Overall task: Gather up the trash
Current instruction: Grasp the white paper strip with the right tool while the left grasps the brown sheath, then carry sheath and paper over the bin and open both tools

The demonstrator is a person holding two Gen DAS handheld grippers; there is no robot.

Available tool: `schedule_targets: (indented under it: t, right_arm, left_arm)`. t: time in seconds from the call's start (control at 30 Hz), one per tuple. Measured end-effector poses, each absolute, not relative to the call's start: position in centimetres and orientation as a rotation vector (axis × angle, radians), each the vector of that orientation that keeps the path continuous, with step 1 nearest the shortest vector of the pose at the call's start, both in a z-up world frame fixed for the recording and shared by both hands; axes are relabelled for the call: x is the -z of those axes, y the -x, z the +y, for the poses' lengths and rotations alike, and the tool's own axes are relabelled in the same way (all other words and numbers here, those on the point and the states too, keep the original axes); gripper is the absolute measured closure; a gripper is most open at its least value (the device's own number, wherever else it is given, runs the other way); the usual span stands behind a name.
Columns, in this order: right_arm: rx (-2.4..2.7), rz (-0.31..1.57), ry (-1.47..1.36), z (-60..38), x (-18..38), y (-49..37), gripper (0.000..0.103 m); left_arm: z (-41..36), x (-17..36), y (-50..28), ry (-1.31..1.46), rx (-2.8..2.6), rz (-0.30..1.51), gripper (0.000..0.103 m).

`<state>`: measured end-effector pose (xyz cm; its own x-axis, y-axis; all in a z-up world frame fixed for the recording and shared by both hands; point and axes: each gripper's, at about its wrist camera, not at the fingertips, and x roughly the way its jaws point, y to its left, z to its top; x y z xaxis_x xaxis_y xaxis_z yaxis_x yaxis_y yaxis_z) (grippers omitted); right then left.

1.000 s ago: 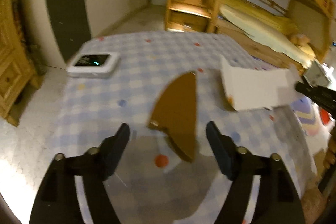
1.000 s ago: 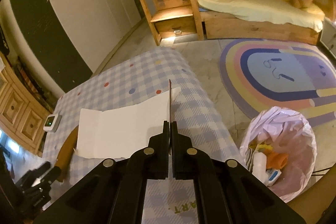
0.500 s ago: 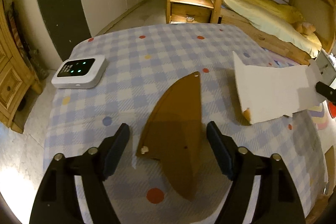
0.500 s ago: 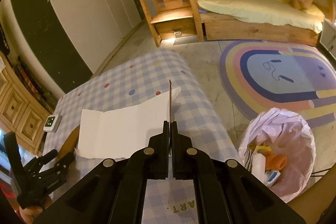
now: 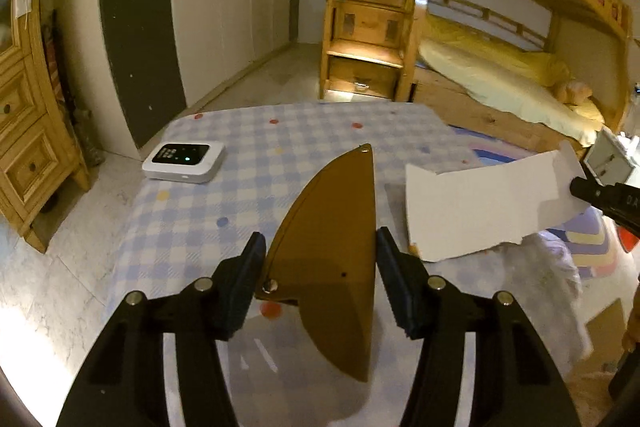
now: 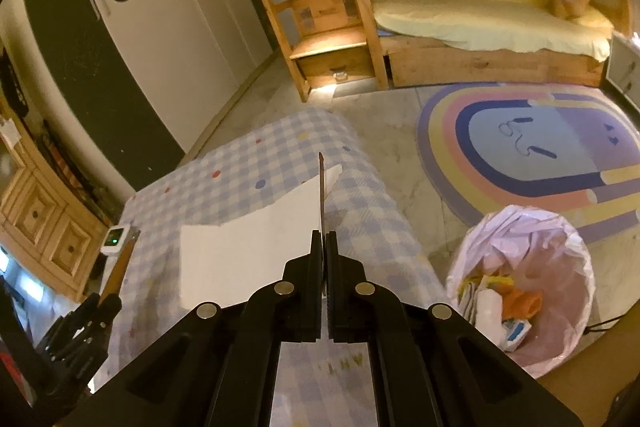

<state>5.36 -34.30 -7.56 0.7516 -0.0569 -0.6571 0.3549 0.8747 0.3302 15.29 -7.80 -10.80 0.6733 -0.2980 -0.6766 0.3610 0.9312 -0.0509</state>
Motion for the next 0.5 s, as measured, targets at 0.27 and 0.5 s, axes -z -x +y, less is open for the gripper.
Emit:
schedule_targets:
  t: [0.27,0.5]
  right_arm:
    - [0.304,0.610,-0.437,-36.9,4.4,2.7,0.102]
    - [0.456,0.599,-0.406,-40.5,4.4,9.9,0.102]
  left_arm:
    - [-13.1,8.0,-9.5,-0.131,0.542,0.745,0.048]
    - [-20.8,8.1,-4.5,-0.224,0.708,0.728,0.048]
